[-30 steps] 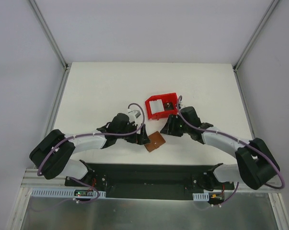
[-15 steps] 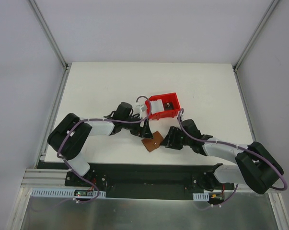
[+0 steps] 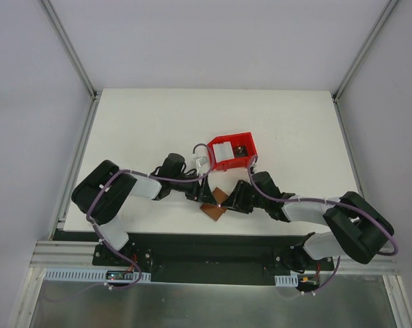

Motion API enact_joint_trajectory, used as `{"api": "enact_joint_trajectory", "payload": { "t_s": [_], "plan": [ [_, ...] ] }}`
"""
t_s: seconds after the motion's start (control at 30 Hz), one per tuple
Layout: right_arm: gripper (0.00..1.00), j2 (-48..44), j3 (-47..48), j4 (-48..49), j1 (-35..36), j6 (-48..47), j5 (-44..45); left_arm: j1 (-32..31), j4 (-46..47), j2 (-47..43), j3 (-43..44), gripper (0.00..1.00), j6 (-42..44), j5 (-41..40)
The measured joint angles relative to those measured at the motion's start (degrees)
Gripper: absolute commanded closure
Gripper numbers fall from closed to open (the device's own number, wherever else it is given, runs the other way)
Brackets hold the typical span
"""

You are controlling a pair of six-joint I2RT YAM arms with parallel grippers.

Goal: Put the credit cards into the card holder
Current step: Open the card holder at the center of the board.

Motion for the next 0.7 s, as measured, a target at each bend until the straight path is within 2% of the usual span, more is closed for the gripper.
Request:
{"api": "enact_joint_trajectory", "payload": {
  "t_s": [0.3,0.6,0.7],
  "plan": [
    [0.6,1.57,0.07,2.36,0.39,1.03,0.09,0.98,1.84,0.72,-1.42,0.53,-3.76,-0.15],
    [0.6,1.6,0.48,1.75,0.63,0.74,0.5,1.49,-1.33,-0.15,-1.57,0.67,-3.3,-2.43],
    [0.6,1.6,0.72,1.38,0.7,0.61,0.57,1.49,-2.97,-0.79,-1.57,0.76,-2.69,-3.74]
  ]
}}
